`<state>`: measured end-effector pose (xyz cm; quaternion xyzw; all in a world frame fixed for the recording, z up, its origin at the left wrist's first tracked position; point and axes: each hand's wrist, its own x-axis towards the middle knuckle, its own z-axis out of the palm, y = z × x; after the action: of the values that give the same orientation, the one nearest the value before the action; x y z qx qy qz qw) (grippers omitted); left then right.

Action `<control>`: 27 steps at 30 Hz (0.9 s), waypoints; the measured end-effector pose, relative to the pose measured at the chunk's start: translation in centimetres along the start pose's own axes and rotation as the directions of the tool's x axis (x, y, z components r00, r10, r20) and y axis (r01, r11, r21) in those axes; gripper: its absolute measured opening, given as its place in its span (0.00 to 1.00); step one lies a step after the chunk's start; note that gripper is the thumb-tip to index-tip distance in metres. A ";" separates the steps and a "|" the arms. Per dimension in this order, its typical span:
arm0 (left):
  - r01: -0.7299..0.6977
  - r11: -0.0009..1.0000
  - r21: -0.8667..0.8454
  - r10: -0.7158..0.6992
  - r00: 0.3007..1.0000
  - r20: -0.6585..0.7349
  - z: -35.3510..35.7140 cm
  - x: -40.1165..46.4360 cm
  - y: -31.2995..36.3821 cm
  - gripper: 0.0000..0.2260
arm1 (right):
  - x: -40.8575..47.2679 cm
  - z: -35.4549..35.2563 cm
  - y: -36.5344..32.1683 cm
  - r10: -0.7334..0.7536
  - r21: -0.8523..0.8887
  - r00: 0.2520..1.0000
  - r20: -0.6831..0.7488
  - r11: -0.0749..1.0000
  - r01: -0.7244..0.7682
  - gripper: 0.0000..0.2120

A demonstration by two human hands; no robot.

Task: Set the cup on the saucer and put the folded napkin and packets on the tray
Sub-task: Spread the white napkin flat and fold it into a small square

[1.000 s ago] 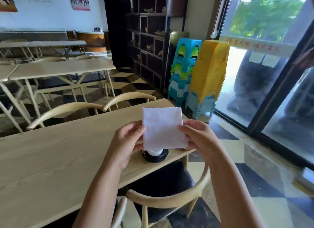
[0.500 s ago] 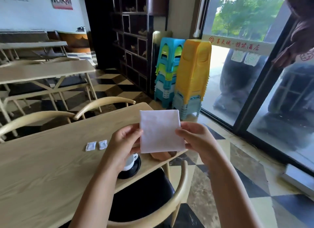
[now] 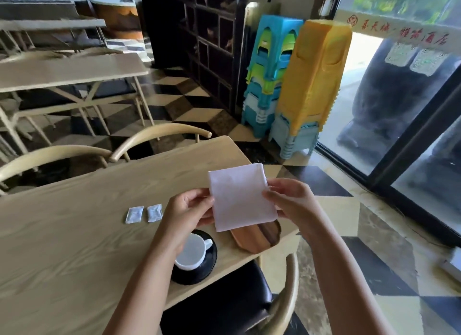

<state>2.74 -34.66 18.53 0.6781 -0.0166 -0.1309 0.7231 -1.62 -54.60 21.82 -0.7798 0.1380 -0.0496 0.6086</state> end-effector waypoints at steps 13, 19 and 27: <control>0.185 0.979 0.087 -0.135 0.905 -0.403 4.9 10.1 -8.4 0.06 | 15.7 -0.1 11.2 0.137 -0.100 0.964 0.228 0.988 -0.117 0.10; 0.314 0.944 0.101 -0.245 0.872 -0.425 7.7 16.1 -14.1 0.19 | 22.1 -0.4 18.7 0.239 -0.230 0.939 0.249 0.956 -0.182 0.12; 0.352 0.916 0.193 -0.225 0.848 -0.479 9.0 19.6 -21.0 0.14 | 25.5 0.2 24.8 0.185 -0.432 0.959 0.216 0.899 -0.076 0.16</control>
<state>16.39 -48.54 -4.45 0.7775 0.2352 -0.0757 0.5784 18.97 -66.91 -4.47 -0.8810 0.1197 0.1217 0.4412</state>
